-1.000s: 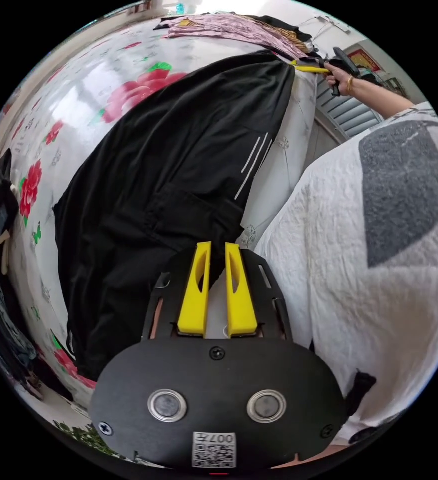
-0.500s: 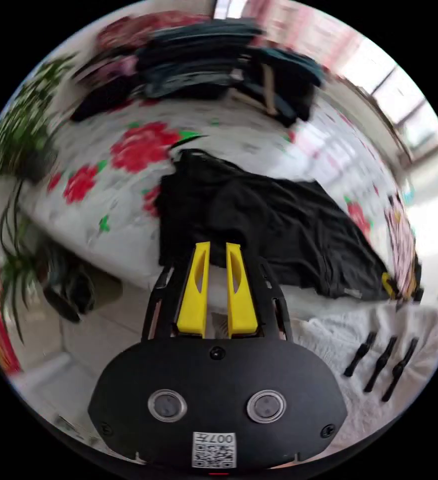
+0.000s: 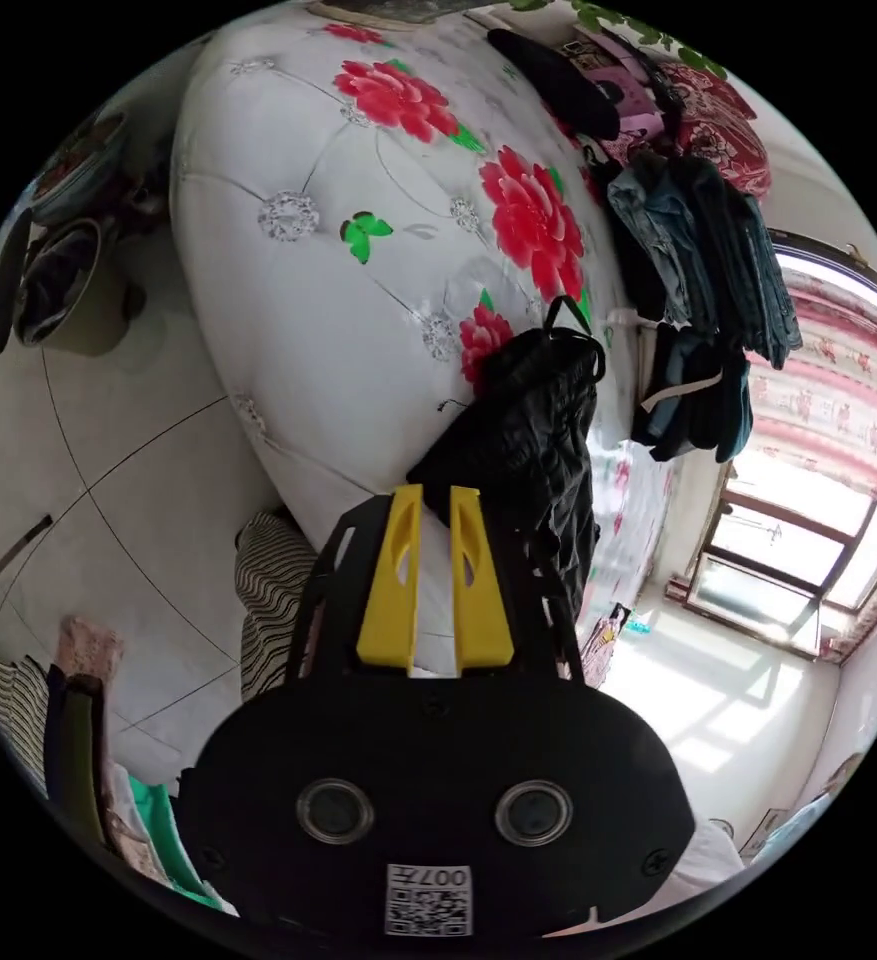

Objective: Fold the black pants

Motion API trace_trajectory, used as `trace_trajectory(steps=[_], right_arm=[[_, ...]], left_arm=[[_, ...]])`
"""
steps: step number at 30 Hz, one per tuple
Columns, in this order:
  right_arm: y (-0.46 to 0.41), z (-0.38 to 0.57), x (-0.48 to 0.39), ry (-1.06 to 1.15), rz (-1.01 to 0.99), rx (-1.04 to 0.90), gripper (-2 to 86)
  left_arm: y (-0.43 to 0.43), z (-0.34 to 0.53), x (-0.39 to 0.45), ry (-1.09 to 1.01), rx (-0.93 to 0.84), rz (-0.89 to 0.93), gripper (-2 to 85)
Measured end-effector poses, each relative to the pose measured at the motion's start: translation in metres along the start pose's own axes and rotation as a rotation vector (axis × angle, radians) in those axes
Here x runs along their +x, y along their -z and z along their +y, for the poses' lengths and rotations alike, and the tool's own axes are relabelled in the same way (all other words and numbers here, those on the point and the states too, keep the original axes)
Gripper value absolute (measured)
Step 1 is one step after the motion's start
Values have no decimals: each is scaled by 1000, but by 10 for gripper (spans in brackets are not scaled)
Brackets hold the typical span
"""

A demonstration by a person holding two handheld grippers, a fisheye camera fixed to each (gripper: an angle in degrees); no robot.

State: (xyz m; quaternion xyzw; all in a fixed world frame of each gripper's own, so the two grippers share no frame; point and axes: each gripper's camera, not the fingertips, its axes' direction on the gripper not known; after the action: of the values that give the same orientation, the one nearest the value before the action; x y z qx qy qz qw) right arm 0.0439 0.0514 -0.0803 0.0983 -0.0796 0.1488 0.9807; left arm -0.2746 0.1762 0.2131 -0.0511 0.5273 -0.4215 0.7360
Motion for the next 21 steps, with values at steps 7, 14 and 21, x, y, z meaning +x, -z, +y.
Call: trace_trajectory(steps=[7, 14, 21], right_arm=[[-39, 9, -8, -22, 9, -51, -1], [-65, -2, -18, -11, -13, -49, -2], [-93, 0, -15, -18, 5, -84, -1]], left_arm=[[56, -16, 84, -308, 18, 113, -9], [78, -20, 116, -448, -40, -27, -7], [138, -6, 61, -264, -50, 190, 87]])
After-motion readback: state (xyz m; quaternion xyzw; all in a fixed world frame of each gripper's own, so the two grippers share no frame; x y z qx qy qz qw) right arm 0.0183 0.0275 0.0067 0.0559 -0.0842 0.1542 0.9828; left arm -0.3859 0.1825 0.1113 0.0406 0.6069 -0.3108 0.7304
